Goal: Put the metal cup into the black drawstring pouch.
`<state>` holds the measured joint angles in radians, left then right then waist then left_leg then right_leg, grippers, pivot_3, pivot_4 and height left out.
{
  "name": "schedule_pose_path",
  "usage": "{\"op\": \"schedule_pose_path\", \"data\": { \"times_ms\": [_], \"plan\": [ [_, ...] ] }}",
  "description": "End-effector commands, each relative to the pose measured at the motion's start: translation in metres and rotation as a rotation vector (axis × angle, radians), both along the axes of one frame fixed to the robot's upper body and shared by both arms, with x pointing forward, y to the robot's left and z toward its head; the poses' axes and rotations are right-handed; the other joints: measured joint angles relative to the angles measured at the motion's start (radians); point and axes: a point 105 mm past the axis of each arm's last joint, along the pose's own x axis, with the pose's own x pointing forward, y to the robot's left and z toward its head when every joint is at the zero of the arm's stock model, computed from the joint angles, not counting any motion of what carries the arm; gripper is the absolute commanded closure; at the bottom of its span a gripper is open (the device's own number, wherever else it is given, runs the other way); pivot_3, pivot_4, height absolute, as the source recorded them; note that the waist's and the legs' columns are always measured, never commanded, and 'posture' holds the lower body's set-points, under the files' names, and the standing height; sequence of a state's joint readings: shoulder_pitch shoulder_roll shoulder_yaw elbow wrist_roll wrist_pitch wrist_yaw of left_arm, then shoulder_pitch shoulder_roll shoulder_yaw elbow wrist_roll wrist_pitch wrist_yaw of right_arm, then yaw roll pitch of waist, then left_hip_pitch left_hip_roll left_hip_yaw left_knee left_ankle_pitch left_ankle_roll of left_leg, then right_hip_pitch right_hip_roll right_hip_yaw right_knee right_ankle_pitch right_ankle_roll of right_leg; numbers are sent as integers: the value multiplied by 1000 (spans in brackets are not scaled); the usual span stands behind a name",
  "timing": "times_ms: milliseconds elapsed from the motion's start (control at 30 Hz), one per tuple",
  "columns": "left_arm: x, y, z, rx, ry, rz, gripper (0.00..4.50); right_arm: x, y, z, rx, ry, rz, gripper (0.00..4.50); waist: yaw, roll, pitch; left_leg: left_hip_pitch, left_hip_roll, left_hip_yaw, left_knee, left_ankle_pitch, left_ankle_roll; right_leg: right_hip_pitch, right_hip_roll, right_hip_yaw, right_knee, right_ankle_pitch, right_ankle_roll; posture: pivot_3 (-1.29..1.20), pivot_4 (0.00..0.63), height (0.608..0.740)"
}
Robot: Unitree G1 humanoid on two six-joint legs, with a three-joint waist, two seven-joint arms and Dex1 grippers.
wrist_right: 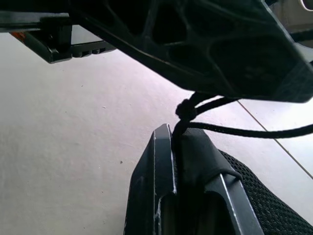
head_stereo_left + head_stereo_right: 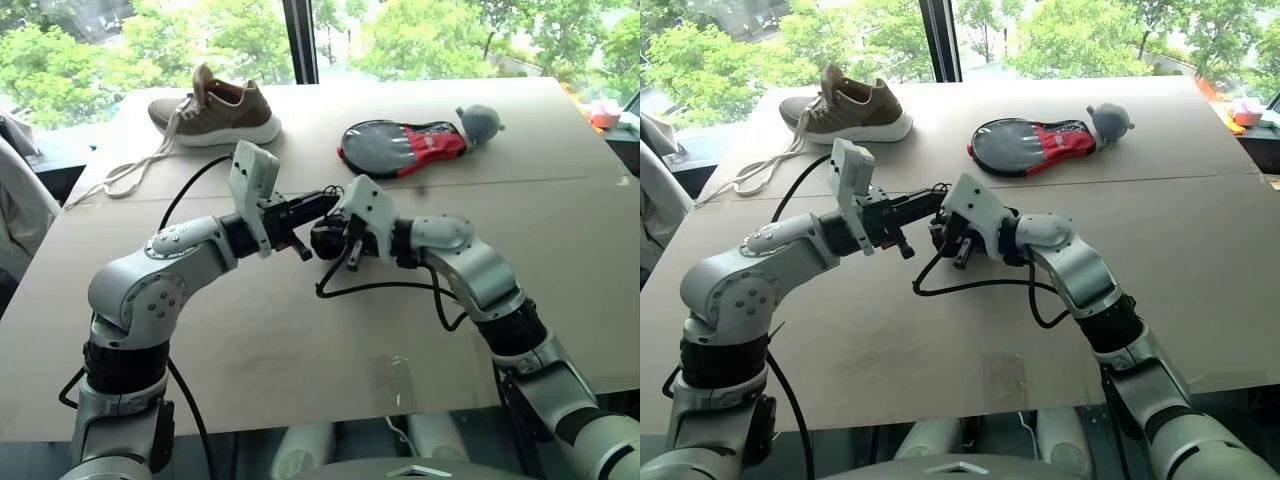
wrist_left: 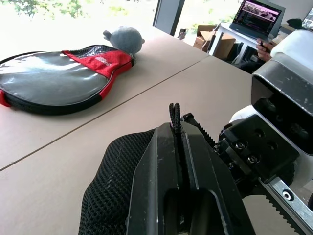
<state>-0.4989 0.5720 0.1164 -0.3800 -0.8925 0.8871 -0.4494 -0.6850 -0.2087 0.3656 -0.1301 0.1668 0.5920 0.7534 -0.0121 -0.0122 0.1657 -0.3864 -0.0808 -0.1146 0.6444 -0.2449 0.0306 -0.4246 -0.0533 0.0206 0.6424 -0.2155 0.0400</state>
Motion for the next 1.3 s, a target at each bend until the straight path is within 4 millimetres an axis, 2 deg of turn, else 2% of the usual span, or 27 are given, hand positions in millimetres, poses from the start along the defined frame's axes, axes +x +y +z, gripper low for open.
{"op": "schedule_pose_path", "data": {
  "times_ms": [33, 133, 200, 533, 700, 733, 833, 1200, 1300],
  "plan": [
    [4, 8, 38, -113, -108, 42, 4428, -9, 7, 11, 23, -36, 39, 4500, 0, 0, 0, 0, 0, 0, 0, 0, 0, 0, 0, 0, 0, 0, 0, 0, 150, 740],
    [8, 11, 69, -262, -142, 47, 4428, -8, 8, 9, 9, -52, 32, 4500, 0, 0, 0, -1, 0, 0, 1, 0, 0, 0, 0, -1, 0, 0, 0, 0, 150, 740],
    [8, 12, 82, -320, -148, 42, 4428, -7, 8, 7, -1, -60, 23, 4500, -1, 0, 0, -2, 0, 0, 2, 0, 0, -1, 0, -1, 1, 0, 0, 0, 150, 740],
    [5, 14, 117, -476, -162, 8, 4428, 2, 8, -6, -46, -56, -26, 4500, -2, 0, 0, -5, 0, 0, 4, 0, 0, -4, 0, 0, 2, 0, 0, 0, 150, 740],
    [2, 10, 117, -471, -148, -12, 4428, 5, 10, -3, -31, -48, -31, 4500, -2, -1, -1, -7, -1, 1, 5, 0, 0, -7, -1, 1, 3, 0, 0, 0, 150, 740],
    [2, 9, 116, -469, -144, -16, 4500, 5, 11, -2, -22, -44, -29, 3884, -2, -3, -2, -8, -2, 1, 5, 0, 0, -7, -1, 1, 3, 0, 0, 0, 150, 740],
    [0, 6, 115, -470, -132, -32, 4500, 7, 13, 1, 0, -50, -48, 2813, -2, -3, -2, -8, -1, 0, 5, 0, 0, -7, -1, 1, 3, 0, 0, 0, 150, 740],
    [-1, 8, 115, -474, -131, -32, 4500, 11, 14, 3, 21, -44, -70, 2813, -2, -3, -2, -8, -1, 0, 5, 0, 0, -7, 0, 0, 3, 0, 0, 0, 150, 740],
    [-2, 8, 115, -473, -130, -34, 4500, 9, 17, 21, 126, -10, -65, 2813, -2, -3, -2, -8, -1, 0, 5, 0, 0, -7, 0, 0, 3, 0, 0, 0, 150, 740]
  ]
}}
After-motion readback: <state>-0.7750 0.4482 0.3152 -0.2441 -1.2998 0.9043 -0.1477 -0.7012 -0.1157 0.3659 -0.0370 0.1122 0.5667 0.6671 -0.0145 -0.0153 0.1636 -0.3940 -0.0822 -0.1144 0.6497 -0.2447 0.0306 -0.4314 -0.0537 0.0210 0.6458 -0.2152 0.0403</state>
